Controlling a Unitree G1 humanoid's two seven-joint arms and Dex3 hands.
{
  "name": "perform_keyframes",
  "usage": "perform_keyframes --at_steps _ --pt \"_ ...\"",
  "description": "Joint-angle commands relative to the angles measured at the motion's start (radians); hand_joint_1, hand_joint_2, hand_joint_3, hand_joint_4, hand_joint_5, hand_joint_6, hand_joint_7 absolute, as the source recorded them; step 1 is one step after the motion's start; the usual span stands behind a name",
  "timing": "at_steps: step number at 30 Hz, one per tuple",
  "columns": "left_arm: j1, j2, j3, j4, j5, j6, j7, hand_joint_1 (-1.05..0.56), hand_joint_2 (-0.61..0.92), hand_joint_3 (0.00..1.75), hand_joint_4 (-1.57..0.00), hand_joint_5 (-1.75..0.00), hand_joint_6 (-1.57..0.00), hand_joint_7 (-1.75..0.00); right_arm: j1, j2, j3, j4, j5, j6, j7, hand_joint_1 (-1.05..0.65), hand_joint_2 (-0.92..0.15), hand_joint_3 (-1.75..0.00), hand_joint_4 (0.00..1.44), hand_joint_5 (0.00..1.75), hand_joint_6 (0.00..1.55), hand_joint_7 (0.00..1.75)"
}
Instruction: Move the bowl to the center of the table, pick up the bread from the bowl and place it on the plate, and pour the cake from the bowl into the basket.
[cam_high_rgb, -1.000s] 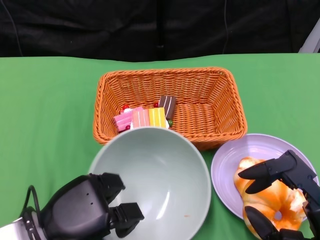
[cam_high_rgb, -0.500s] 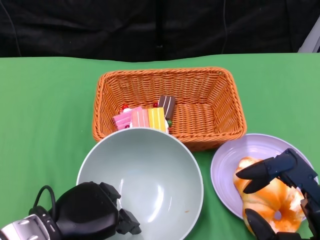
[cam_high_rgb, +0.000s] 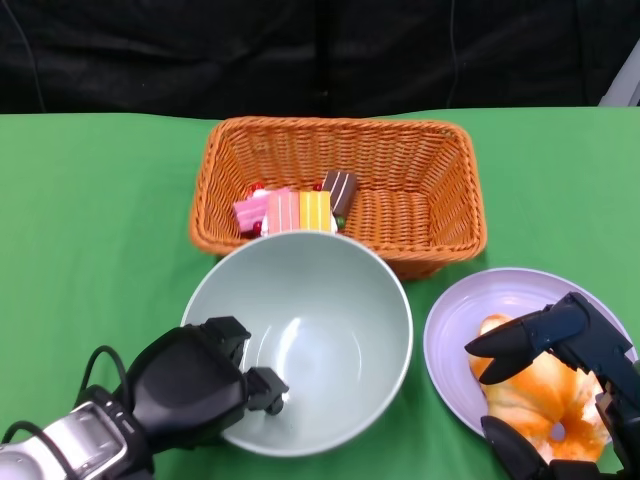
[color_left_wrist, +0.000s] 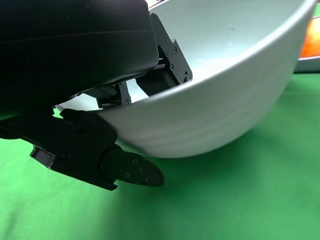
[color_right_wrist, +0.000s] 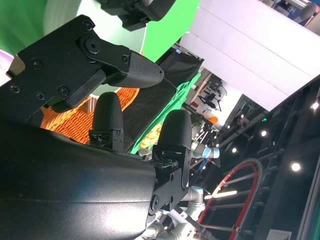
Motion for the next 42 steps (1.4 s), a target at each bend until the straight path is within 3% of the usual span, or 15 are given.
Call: perform_keyframes --at_steps 1,5,8,11,14,17,22,31,36,39,42 --pt "-0.021 -0.007 -0.02 0.046 0.005 0.046 0.027 -0.28 0.92 0.26 -0.5 -1.27 -0.66 -0.66 0.006 -0.008 0.003 -0.028 -0.015 -0.008 -0.002 -0.38 -0.53 -1.01 0.4 1.5 0.18 1.37" --pt "-0.044 -0.016 -0.034 0.082 -0.011 0.06 0.037 -0.28 0.92 0.25 -0.48 -1.36 -0.64 -0.73 0.006 -0.004 0.005 -0.028 -0.011 -0.006 -0.004 -0.36 -0.52 -1.02 0.38 1.5 0.18 1.38" --pt "-0.043 0.013 -0.034 0.052 -0.049 0.036 -0.021 -0.29 0.92 0.25 -0.46 -1.34 -0.61 -0.73 0.008 -0.003 0.005 -0.027 -0.01 -0.011 -0.006 -0.35 -0.51 -1.04 0.38 1.51 0.18 1.38" --pt "-0.019 0.058 -0.015 -0.023 -0.142 -0.013 -0.125 -0.31 0.92 0.24 -0.4 -1.2 -0.58 -0.61 0.011 -0.003 0.003 -0.03 -0.01 -0.013 -0.007 -0.35 -0.5 -1.05 0.37 1.51 0.19 1.37" --pt "0.001 0.086 0.002 -0.069 -0.22 -0.057 -0.173 -0.35 0.92 0.17 -0.49 -0.91 -0.61 -0.35 0.011 -0.005 0.003 -0.033 -0.007 -0.011 -0.005 -0.33 -0.49 -1.06 0.36 1.52 0.18 1.38" --pt "0.057 0.131 0.054 -0.179 -0.385 -0.09 -0.29 -0.5 0.92 0.14 -0.46 -0.7 -0.54 -0.17 0.004 -0.013 0.0 -0.035 -0.005 0.002 0.005 -0.34 -0.49 -1.07 0.37 1.52 0.17 1.37" --pt "0.145 0.169 0.134 -0.357 -0.538 -0.075 -0.421 -0.69 0.92 0.13 -0.36 -0.56 -0.45 -0.06 0.001 -0.02 -0.003 -0.036 0.003 0.014 0.014 -0.37 -0.51 -1.02 0.38 1.5 0.15 1.38" --pt "0.254 0.166 0.245 -0.583 -0.618 0.015 -0.554 -0.83 0.92 0.16 -0.24 -0.46 -0.39 -0.01 -0.006 -0.026 -0.004 -0.04 0.003 0.03 0.024 -0.39 -0.54 -0.96 0.33 1.48 0.1 1.39" --pt "0.315 0.133 0.312 -0.648 -0.791 0.012 -0.568 -0.89 0.92 0.15 -0.18 -0.44 -0.35 0.0 -0.003 -0.031 0.007 -0.057 -0.004 0.059 0.04 -0.43 -0.6 -0.85 0.29 1.48 0.09 1.38" --pt "0.375 0.103 0.341 -0.706 -0.937 0.038 -0.588 -0.83 0.92 0.16 -0.17 -0.48 -0.37 -0.01 0.001 -0.035 0.024 -0.062 0.006 0.081 0.055 -0.43 -0.63 -0.8 0.25 1.49 0.09 1.37" --pt "0.432 0.037 0.359 -0.755 -1.048 0.053 -0.571 -0.59 0.92 0.24 -0.23 -0.78 -0.51 -0.07 0.0 -0.035 0.043 -0.053 0.014 0.091 0.062 -0.41 -0.63 -0.79 0.24 1.5 0.1 1.38"
